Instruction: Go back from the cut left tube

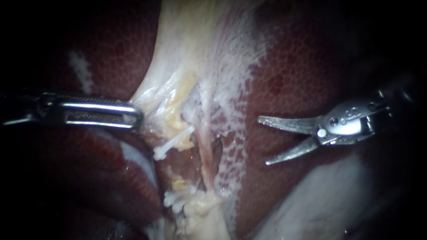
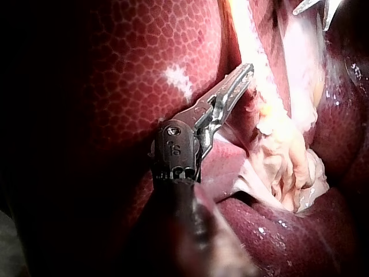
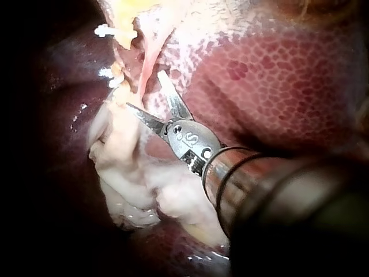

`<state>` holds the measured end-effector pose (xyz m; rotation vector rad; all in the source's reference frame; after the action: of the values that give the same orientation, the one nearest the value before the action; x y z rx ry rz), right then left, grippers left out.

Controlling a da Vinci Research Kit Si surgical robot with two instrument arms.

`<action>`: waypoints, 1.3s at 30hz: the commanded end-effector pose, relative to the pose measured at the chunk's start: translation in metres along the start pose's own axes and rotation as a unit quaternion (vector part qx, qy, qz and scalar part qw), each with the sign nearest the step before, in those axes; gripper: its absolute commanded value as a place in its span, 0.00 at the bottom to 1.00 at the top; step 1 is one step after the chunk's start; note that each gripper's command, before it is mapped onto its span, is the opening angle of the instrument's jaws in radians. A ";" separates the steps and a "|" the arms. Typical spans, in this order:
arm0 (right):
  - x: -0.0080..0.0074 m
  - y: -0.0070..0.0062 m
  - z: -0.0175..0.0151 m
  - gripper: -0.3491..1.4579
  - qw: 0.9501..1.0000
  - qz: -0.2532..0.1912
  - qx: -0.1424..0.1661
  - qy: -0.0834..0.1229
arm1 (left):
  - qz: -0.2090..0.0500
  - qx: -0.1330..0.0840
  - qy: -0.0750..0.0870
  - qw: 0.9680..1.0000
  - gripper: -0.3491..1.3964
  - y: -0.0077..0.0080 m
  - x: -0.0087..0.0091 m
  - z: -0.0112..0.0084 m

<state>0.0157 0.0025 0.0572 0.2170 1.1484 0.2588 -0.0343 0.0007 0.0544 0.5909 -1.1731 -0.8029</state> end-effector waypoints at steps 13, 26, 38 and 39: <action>-0.0001 0.0000 0.0001 0.99 1.000 -0.007 0.003 0.001 | 0.006 -0.002 0.003 1.000 0.00 0.0014 0.0021 0.0020; -0.0002 0.0001 0.0001 0.99 1.000 -0.016 0.003 0.001 | 0.009 0.008 0.012 1.000 0.00 0.0029 0.0048 0.0065; -0.0004 0.0002 0.0000 0.99 1.000 -0.019 0.004 0.001 | 0.008 0.010 0.015 1.000 0.00 0.0028 0.0053 0.0073; -0.0004 0.0002 -0.0001 0.99 1.000 -0.019 0.004 0.001 | 0.008 0.010 0.015 1.000 0.00 0.0028 0.0053 0.0073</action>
<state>0.0154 0.0026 0.0577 0.2002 1.1539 0.2204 -0.0397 -0.0020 0.0617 0.6087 -1.1580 -0.7672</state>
